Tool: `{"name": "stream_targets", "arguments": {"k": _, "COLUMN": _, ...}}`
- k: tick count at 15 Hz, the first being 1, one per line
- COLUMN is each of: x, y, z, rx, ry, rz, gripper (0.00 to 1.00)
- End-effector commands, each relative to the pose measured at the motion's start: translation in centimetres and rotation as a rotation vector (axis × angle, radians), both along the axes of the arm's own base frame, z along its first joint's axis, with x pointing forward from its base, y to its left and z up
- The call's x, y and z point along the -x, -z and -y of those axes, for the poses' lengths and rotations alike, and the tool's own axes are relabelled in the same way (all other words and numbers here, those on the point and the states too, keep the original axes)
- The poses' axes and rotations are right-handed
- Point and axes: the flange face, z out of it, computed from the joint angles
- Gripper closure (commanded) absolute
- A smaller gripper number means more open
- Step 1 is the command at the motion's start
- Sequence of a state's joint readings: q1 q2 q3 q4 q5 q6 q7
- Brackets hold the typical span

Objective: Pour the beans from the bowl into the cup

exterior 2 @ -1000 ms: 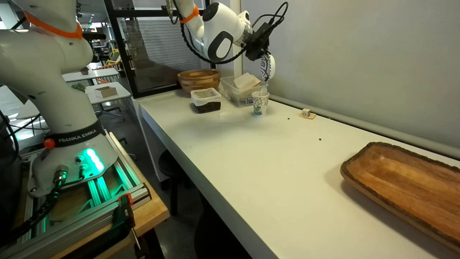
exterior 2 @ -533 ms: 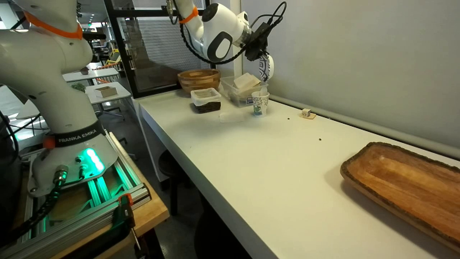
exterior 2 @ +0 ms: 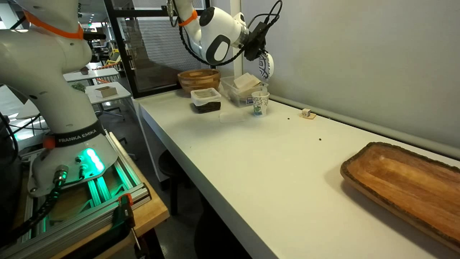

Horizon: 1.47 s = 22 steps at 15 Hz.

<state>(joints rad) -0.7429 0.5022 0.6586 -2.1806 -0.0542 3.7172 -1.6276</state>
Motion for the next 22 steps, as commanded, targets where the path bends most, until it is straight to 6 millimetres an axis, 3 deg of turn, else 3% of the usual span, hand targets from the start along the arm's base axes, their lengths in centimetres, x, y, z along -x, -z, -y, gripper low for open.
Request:
{"name": "stream_targets", "arguments": {"k": 1, "x": 0.5, "y": 0.3, "z": -0.4, "rx": 0.012, "ry": -0.009, "rz": 0.025, "gripper": 0.99}}
{"name": "stream_targets", "arguments": {"k": 8, "x": 0.6, "y": 1.4, "z": 0.1, "rx": 0.009, "ry": 0.016, "rz": 0.023, "gripper": 0.99}}
{"name": "stream_targets", "arguments": {"k": 13, "x": 2.1, "y": -2.2, "z": 0.8, "rx": -0.132, "ry": 0.124, "rz": 0.069, "gripper": 0.99}}
{"name": "stream_targets", "arguments": {"k": 17, "x": 5.6, "y": -5.2, "z": 3.7, "rx": -0.347, "ry": 0.249, "rz": 0.094, "gripper": 0.99}}
{"name": "stream_targets", "arguments": {"k": 22, "x": 12.2, "y": -3.9, "z": 7.4, "rx": -0.616, "ry": 0.302, "rz": 0.09, "gripper": 0.99}}
